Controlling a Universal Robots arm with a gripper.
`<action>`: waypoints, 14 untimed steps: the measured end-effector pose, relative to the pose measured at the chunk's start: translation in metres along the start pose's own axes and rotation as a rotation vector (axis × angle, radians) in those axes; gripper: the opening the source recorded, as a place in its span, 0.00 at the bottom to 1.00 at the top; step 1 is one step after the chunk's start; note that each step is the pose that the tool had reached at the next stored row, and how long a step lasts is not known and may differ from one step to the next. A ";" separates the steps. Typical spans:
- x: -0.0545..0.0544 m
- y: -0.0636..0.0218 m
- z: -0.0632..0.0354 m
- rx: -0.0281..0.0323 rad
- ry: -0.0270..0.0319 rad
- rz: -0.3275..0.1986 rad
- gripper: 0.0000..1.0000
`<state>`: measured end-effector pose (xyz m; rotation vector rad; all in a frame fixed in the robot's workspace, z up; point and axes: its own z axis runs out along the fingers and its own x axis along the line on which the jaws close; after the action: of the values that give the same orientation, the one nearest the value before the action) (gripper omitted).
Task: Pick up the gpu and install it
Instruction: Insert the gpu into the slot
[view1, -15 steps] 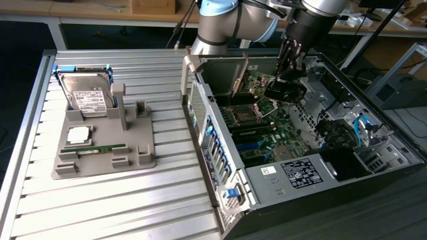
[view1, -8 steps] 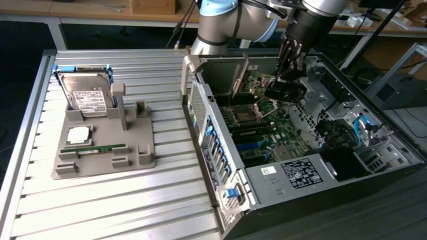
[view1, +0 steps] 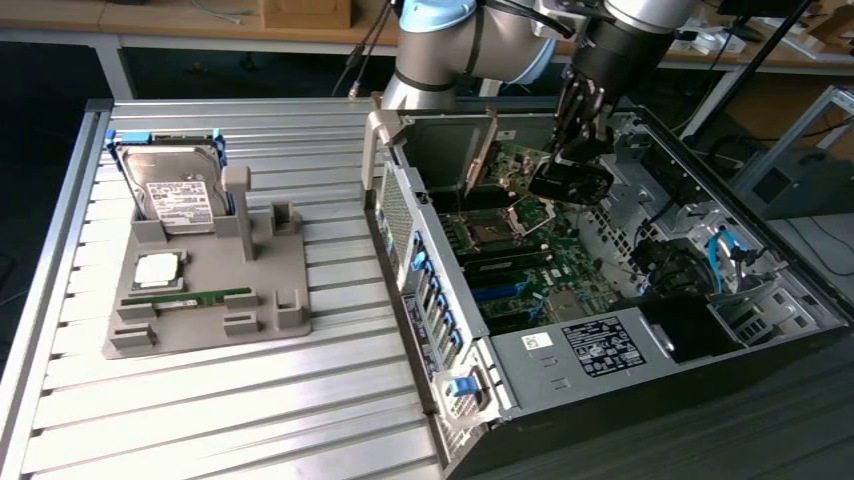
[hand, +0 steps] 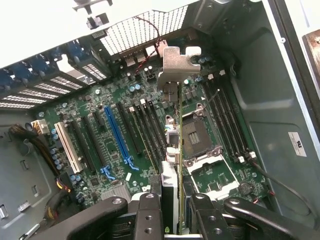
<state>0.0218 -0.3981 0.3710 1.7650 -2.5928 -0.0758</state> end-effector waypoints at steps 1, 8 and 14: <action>0.000 0.0000 0.0000 0.0000 0.0001 -0.002 0.27; 0.000 -0.0002 0.0001 -0.0004 0.0007 -0.018 0.27; 0.000 -0.0003 0.0001 -0.0007 0.0013 -0.032 0.27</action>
<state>0.0221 -0.3981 0.3709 1.8063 -2.5633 -0.0756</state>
